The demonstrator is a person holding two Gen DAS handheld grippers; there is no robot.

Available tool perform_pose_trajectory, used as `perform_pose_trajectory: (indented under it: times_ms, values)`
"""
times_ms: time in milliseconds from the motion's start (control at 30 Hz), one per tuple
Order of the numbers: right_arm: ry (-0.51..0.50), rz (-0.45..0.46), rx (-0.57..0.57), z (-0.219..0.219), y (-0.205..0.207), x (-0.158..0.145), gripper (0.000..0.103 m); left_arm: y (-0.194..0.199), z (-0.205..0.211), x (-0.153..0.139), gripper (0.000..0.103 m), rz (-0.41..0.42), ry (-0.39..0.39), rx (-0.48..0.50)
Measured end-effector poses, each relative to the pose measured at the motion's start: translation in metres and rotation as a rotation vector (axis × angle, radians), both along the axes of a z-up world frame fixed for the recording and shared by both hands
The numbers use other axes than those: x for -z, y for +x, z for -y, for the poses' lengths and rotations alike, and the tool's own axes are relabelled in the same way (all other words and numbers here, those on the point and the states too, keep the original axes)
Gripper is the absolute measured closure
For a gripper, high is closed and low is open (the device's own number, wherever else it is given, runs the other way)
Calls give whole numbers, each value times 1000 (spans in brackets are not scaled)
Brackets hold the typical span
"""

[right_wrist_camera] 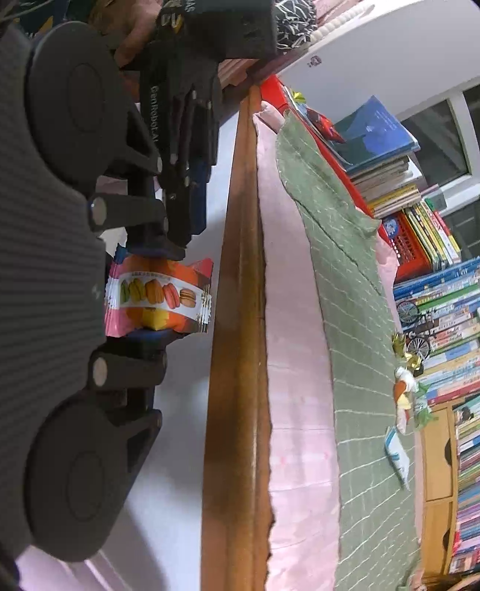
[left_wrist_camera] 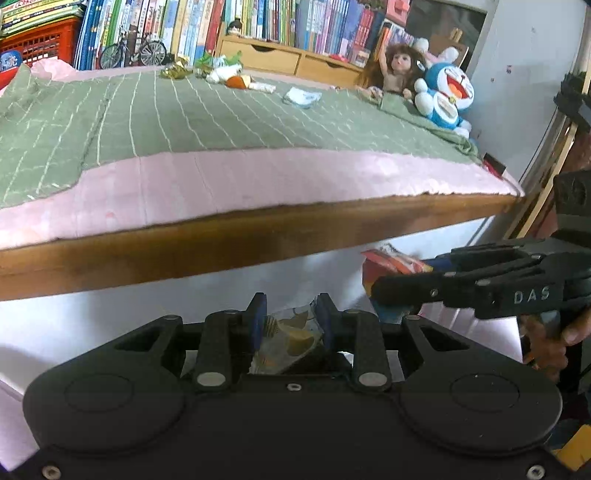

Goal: Collect trash
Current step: 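Carry the clear piece and macaron bag off the bed down toward the bin, then open the left tool to drop the clear plastic piece into the bin, then open the right tool to drop the macaron bag into the bin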

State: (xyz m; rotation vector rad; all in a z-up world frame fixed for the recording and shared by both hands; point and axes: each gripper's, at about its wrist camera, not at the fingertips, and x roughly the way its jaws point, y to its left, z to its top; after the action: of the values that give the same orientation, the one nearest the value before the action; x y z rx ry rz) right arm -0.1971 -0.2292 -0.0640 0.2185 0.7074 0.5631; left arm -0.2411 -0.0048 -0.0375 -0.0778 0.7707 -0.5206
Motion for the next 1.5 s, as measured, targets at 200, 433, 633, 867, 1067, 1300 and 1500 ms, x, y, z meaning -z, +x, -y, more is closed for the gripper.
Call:
perform_pose_trajectory:
  times_ms: [200,433,633,867,1067,1300,1500]
  values:
    - [29,-16,31,6,1,3,62,4,1,7,65,-24,3,-9]
    - [47,-19,36,8,-2,3,62,12,1,15,5,-45,8,-77]
    - [46,-30,52,11,-2,5,61,20,-2,26,0,-105,39,-122]
    - [-2,-10,54,6,-4,3,61,25,-10,35,0,-161,14,-154]
    - [-12,-9,56,2,-2,3,59,23,-10,37,0,-169,25,-167]
    - [-61,7,59,-6,-2,4,30,18,-20,36,0,-172,17,-204]
    - [-115,48,38,-16,-3,0,0,17,-32,39,0,-189,29,-245]
